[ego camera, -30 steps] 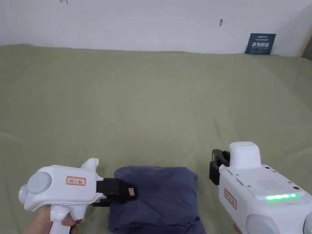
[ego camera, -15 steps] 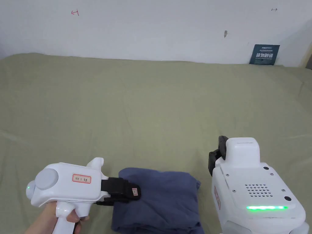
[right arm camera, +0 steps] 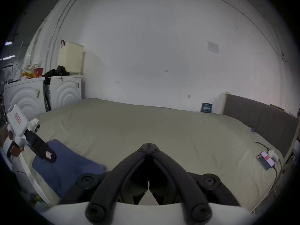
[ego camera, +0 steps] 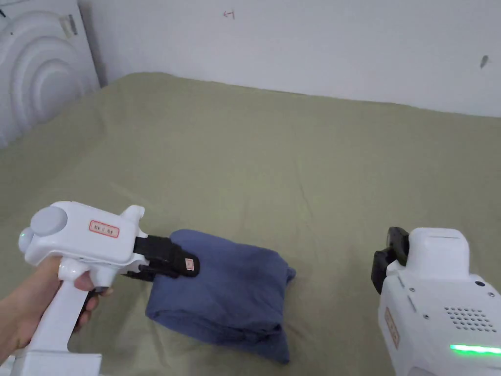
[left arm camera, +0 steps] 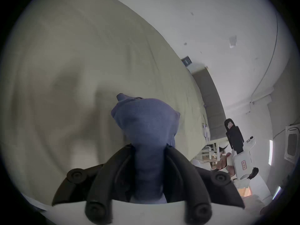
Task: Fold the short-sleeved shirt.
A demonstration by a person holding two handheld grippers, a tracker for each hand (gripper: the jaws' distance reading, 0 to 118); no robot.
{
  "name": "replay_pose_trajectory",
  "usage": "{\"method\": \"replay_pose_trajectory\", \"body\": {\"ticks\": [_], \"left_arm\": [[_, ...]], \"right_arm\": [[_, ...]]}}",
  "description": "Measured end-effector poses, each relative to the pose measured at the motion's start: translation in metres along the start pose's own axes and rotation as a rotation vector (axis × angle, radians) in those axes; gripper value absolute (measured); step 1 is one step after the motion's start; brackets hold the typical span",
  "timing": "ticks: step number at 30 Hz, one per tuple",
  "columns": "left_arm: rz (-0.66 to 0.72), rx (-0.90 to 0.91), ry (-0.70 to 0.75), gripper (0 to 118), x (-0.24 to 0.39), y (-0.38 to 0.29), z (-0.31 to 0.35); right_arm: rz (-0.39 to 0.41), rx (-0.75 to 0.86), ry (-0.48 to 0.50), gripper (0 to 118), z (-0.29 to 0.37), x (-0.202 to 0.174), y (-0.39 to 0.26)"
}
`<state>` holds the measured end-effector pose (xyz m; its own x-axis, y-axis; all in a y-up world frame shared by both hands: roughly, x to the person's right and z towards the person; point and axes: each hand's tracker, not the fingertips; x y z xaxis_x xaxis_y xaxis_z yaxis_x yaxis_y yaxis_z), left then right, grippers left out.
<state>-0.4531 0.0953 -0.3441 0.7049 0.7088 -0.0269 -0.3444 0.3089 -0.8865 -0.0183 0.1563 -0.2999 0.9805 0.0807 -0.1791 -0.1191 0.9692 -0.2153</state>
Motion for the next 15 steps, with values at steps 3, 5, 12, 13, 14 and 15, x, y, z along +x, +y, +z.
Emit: {"method": "replay_pose_trajectory", "body": {"ticks": [3, 5, 12, 13, 14, 15], "left_arm": [[-0.001, 0.015, 0.059, 25, -0.036, 0.021, 0.042], [0.018, 0.028, 0.089, 25, -0.059, 0.035, 0.069], [0.019, 0.076, 0.213, 25, -0.11, 0.072, 0.134], [0.015, 0.075, 0.228, 25, -0.115, 0.078, 0.139], [0.015, 0.077, 0.234, 25, -0.119, 0.084, 0.143], [0.009, 0.069, 0.244, 25, -0.121, 0.09, 0.146]], "right_arm": [[0.019, -0.006, 0.046, 0, -0.013, -0.035, 0.003], [0.02, -0.002, 0.082, 0, -0.022, -0.057, 0.004], [0.019, -0.012, 0.182, 0, -0.047, -0.115, 0.006], [0.019, -0.014, 0.195, 0, -0.05, -0.122, 0.006], [0.023, -0.016, 0.205, 0, -0.053, -0.128, 0.006], [0.027, -0.015, 0.208, 0, -0.055, -0.132, 0.005]]}}
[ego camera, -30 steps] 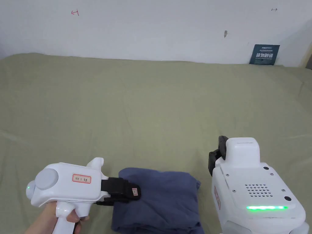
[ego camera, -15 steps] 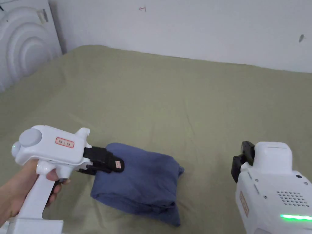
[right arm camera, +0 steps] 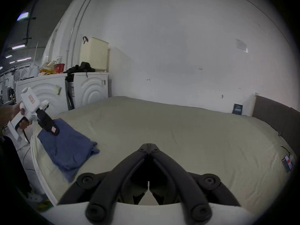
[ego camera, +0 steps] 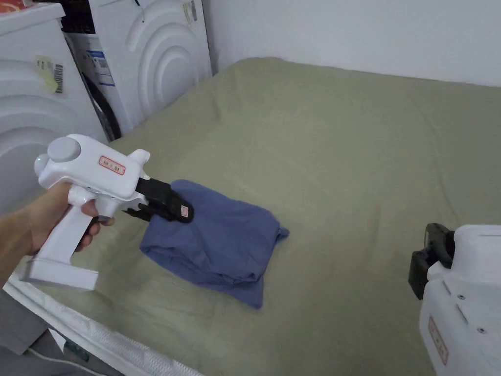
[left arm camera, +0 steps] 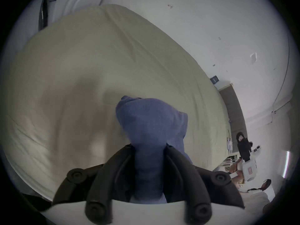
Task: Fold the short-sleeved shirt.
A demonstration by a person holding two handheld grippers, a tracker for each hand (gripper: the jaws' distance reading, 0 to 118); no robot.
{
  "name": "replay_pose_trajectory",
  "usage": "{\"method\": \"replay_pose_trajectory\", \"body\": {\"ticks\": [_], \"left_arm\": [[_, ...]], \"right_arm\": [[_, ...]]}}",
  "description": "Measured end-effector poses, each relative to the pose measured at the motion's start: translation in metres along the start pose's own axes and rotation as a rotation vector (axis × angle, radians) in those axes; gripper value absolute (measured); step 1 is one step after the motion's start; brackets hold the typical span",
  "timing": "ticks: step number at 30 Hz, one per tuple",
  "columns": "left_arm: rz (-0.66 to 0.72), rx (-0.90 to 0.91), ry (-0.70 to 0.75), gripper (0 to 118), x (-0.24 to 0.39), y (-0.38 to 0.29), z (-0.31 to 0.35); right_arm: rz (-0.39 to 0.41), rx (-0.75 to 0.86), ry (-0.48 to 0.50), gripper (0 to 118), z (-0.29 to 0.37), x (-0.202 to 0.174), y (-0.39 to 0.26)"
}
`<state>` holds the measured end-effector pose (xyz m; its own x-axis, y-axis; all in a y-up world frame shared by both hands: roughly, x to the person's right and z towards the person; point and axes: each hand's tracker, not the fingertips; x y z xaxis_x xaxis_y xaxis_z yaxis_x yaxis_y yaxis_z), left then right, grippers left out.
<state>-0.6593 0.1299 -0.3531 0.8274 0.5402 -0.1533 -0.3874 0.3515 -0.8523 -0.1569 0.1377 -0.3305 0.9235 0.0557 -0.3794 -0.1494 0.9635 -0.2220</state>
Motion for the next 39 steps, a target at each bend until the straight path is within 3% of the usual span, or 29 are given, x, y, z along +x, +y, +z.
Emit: {"method": "replay_pose_trajectory", "body": {"ticks": [12, 13, 16, 17, 18, 21, 24, 26, 27, 28, 29, 30, 35, 38, 39], "left_arm": [[-0.027, -0.026, 0.088, 25, -0.012, 0.029, -0.002], [-0.039, -0.023, 0.089, 42, -0.01, 0.028, -0.002], [-0.063, -0.001, 0.148, 74, -0.004, 0.025, 0.005], [-0.059, 0.016, 0.149, 107, -0.004, 0.024, 0.01], [-0.036, 0.069, 0.118, 118, -0.001, 0.026, 0.016], [-0.062, 0.111, 0.157, 115, 0.016, 0.021, 0.03], [-0.101, 0.157, 0.092, 113, 0.058, 0.007, 0.033], [-0.12, 0.183, 0.008, 98, 0.091, -0.006, 0.026], [-0.152, 0.192, -0.043, 79, 0.112, -0.015, 0.018], [-0.183, 0.234, -0.053, 32, 0.138, -0.026, 0.008], [-0.197, 0.243, -0.043, 0, 0.162, -0.034, -0.004], [-0.235, 0.265, -0.043, 0, 0.186, -0.044, -0.015], [-0.309, 0.229, -0.312, 0, 0.303, -0.094, -0.088], [-0.367, 0.317, -0.309, 0, 0.38, -0.127, -0.122], [-0.367, 0.384, -0.25, 0, 0.403, -0.141, -0.128]], "right_arm": [[-0.043, -0.033, -0.005, 0, -0.031, -0.011, -0.002], [-0.041, -0.036, -0.004, 0, -0.032, -0.01, -0.002], [-0.056, -0.044, -0.005, 0, -0.031, -0.003, -0.003], [-0.062, -0.046, -0.007, 0, -0.03, -0.001, -0.003], [-0.067, -0.047, -0.013, 0, -0.027, 0.003, -0.002], [-0.082, -0.039, -0.016, 0, -0.016, 0.016, 0.001], [-0.093, -0.022, -0.019, 0, 0.003, 0.038, 0.007], [-0.095, -0.008, -0.02, 0, 0.017, 0.057, 0.011], [-0.091, -0.005, -0.025, 0, 0.025, 0.068, 0.014], [-0.085, 0.006, -0.032, 0, 0.035, 0.08, 0.016], [-0.079, 0.015, -0.044, 0, 0.043, 0.091, 0.018], [-0.073, 0.025, -0.053, 0, 0.054, 0.104, 0.021], [-0.061, 0.048, -0.136, 0, 0.107, 0.176, 0.031], [-0.057, 0.052, -0.195, 0, 0.139, 0.221, 0.032], [-0.054, 0.049, -0.231, 0, 0.148, 0.236, 0.032]]}}
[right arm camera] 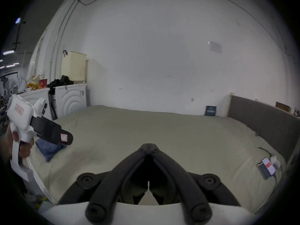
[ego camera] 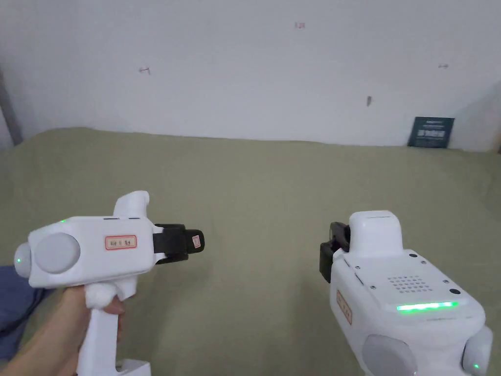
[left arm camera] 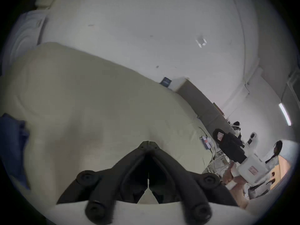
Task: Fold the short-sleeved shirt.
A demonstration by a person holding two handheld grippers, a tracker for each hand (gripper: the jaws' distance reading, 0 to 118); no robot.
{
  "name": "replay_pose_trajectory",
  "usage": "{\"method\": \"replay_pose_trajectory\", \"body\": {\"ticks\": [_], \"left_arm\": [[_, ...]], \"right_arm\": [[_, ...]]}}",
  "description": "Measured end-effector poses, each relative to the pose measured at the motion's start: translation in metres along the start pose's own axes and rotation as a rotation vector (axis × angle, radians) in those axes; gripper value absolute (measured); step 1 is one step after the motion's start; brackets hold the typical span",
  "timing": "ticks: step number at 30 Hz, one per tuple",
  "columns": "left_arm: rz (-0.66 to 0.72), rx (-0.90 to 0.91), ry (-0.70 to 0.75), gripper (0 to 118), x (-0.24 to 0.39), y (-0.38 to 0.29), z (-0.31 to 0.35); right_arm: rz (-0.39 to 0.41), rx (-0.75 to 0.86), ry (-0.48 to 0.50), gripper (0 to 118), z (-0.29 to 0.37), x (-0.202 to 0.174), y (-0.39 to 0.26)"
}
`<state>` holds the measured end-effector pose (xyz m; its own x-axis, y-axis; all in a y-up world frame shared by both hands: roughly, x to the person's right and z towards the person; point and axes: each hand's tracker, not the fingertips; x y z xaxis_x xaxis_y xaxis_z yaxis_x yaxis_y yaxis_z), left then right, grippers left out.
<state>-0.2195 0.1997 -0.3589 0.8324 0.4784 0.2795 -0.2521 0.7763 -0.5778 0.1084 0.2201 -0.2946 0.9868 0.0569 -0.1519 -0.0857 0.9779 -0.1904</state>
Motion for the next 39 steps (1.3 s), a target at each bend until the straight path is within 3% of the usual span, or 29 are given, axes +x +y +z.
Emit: {"method": "replay_pose_trajectory", "body": {"ticks": [5, 6, 10, 13, 14, 16, 22, 28, 39], "left_arm": [[-0.055, -0.004, -0.109, 0, 0.079, -0.021, -0.047], [-0.093, 0.038, -0.057, 0, 0.092, -0.024, -0.047], [-0.11, 0.05, -0.071, 0, 0.114, -0.029, -0.047], [-0.153, 0.193, 0.086, 0, 0.125, -0.037, -0.032], [-0.181, 0.282, 0.235, 0, 0.128, -0.039, -0.024], [-0.264, 0.37, 0.375, 0, 0.131, -0.042, -0.012], [-0.358, 0.44, 0.536, 0, 0.137, -0.047, 0.004], [-0.371, 0.41, 0.558, 0, 0.136, -0.045, 0.002], [-0.397, 0.398, 0.537, 2, 0.138, -0.046, 0.008]], "right_arm": [[-0.034, -0.012, -0.091, 0, 0.018, 0.06, 0.001], [-0.036, -0.014, -0.113, 0, 0.02, 0.067, 0.0], [-0.036, -0.011, -0.132, 0, 0.024, 0.082, -0.003], [-0.052, -0.005, -0.134, 0, 0.024, 0.082, -0.007], [-0.05, -0.005, -0.136, 0, 0.024, 0.08, -0.009], [-0.029, -0.004, -0.135, 0, 0.023, 0.074, -0.012], [-0.013, 0.017, -0.124, 0, 0.02, 0.058, -0.016], [0.016, 0.046, -0.127, 0, 0.018, 0.046, -0.013], [-0.003, 0.067, -0.136, 0, 0.02, 0.047, -0.006]]}}
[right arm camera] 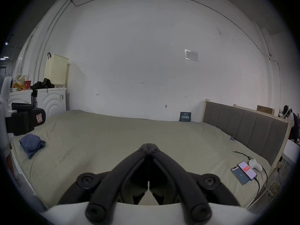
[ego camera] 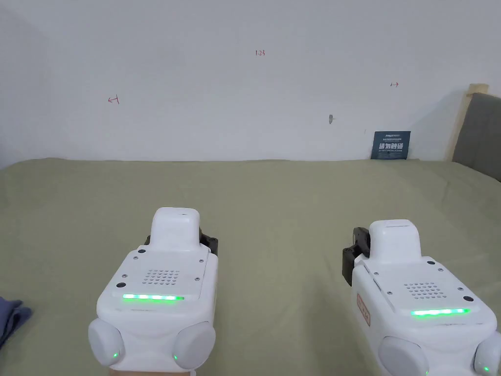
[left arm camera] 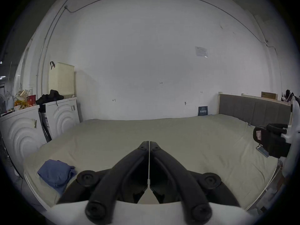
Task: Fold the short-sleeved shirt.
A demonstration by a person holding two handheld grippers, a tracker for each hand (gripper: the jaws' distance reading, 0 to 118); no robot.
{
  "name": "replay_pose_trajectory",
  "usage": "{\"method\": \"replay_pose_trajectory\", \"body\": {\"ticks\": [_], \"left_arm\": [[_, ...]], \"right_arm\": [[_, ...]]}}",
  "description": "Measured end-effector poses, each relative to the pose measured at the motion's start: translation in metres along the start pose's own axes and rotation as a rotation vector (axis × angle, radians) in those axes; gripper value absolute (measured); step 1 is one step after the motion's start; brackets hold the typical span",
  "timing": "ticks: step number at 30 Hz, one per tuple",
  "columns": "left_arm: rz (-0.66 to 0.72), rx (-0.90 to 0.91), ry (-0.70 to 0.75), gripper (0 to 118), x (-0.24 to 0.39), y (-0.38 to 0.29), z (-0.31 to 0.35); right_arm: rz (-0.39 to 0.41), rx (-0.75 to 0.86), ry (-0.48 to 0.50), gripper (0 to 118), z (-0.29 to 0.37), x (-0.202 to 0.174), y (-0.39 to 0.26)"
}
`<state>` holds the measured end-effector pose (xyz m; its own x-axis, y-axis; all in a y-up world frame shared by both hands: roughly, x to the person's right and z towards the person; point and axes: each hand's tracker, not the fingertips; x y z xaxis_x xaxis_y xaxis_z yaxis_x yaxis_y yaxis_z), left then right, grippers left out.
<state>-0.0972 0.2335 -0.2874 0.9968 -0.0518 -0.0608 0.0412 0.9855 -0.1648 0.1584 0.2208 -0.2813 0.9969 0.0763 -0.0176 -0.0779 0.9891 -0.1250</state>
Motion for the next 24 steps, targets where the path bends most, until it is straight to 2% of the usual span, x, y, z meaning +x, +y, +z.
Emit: {"method": "replay_pose_trajectory", "body": {"ticks": [1, 2, 3, 4, 5, 6, 7, 8, 12, 15, 20, 24], "left_arm": [[0.001, 0.003, 0.0, 8, 0.0, 0.0, 0.001], [0.001, 0.005, 0.003, 23, 0.0, -0.001, 0.0], [-0.001, -0.003, 0.011, 54, 0.0, -0.001, -0.001], [0.003, -0.017, 0.013, 105, -0.001, -0.002, -0.004], [-0.002, 0.026, 0.008, 118, 0.001, -0.002, 0.002], [-0.004, 0.001, 0.011, 118, 0.002, -0.003, 0.003], [-0.016, -0.009, 0.016, 118, 0.004, -0.003, 0.003], [-0.016, -0.009, 0.025, 118, 0.005, -0.004, 0.004], [0.043, -0.039, 0.025, 118, -0.004, -0.001, 0.0], [0.126, -0.113, -0.03, 118, -0.012, 0.0, -0.007], [0.076, -0.065, -0.026, 118, -0.01, -0.002, -0.004], [0.072, -0.142, -0.049, 118, -0.01, 0.004, -0.011]], "right_arm": [[-0.005, 0.0, 0.0, 0, 0.0, 0.0, 0.001], [-0.007, 0.001, -0.004, 1, 0.0, 0.0, 0.001], [-0.005, 0.0, -0.009, 8, 0.0, 0.0, 0.002], [-0.006, -0.005, -0.011, 49, -0.002, 0.0, 0.003], [-0.012, -0.022, -0.004, 94, -0.004, 0.002, 0.003], [-0.037, -0.038, 0.027, 118, -0.001, 0.001, -0.005], [-0.016, 0.005, -0.01, 115, -0.003, 0.001, -0.001], [-0.001, -0.003, -0.015, 118, -0.006, 0.001, 0.001], [-0.008, 0.006, -0.006, 118, 0.0, 0.003, 0.006], [-0.003, -0.003, -0.005, 118, 0.002, 0.0, 0.005], [-0.016, -0.01, 0.003, 118, 0.001, -0.002, 0.005], [-0.015, -0.009, 0.005, 118, 0.003, -0.004, 0.005]]}}
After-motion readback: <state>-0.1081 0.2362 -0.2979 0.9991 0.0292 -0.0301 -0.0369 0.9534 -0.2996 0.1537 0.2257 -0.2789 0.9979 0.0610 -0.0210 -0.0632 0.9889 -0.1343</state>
